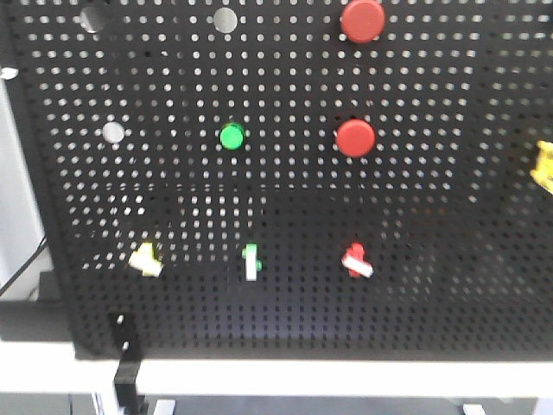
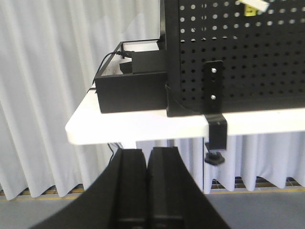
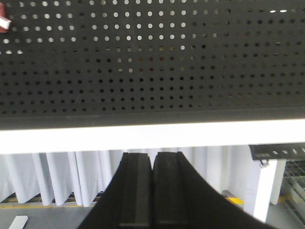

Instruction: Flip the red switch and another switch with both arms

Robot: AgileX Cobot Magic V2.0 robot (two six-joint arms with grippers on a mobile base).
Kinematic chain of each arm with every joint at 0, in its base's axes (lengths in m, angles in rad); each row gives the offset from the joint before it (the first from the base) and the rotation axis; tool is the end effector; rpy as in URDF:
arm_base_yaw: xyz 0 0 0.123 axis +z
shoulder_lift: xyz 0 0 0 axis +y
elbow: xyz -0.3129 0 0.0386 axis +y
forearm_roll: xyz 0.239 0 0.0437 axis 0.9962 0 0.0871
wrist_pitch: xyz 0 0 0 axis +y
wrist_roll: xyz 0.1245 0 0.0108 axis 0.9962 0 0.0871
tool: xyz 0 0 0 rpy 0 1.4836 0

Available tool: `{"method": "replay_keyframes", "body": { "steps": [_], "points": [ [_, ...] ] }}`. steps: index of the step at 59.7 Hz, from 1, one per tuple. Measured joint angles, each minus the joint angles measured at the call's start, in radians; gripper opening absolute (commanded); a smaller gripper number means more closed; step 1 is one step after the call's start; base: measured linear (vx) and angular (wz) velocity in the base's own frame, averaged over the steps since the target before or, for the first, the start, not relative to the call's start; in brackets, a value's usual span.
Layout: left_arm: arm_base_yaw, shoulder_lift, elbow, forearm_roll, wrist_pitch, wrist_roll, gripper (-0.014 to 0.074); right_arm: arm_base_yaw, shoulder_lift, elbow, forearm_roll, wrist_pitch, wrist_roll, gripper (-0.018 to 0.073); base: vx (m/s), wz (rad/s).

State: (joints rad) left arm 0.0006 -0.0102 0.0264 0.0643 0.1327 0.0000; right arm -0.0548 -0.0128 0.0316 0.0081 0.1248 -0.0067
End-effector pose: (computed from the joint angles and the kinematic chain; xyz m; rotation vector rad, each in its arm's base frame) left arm 0.0511 0.0011 0.1905 0.0450 1.6319 0.0563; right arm 0.0511 -0.0027 0.1897 0.0449 1.6267 -0.0403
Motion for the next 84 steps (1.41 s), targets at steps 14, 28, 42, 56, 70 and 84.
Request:
{"method": "replay_keyframes", "body": {
  "steps": [14,28,42,56,70,84],
  "points": [
    [0.000,0.000,0.000,0.000,0.000,0.000,0.0002,0.000,0.000,0.000,0.000,0.000,0.000,-0.0006,0.23,0.01],
    [0.000,0.000,0.000,0.000,0.000,0.000,0.0002,0.000,0.000,0.000,0.000,0.000,0.000,-0.0006,0.16,0.00],
    [0.000,0.000,0.000,0.000,0.000,0.000,0.0002,0.000,0.000,0.000,0.000,0.000,0.000,-0.0006,0.10,-0.01],
    [0.000,0.000,0.000,0.000,0.000,0.000,0.0002,0.000,0.000,0.000,0.000,0.000,0.000,-0.0006,0.04,-0.01],
    [0.000,0.000,0.000,0.000,0.000,0.000,0.0002,0.000,0.000,0.000,0.000,0.000,0.000,-0.0006,0.00,0.00],
    [0.000,0.000,0.000,0.000,-0.001,0.000,0.0002,0.000,0.000,0.000,0.000,0.000,0.000,-0.0006,0.00,0.00]
  ]
}}
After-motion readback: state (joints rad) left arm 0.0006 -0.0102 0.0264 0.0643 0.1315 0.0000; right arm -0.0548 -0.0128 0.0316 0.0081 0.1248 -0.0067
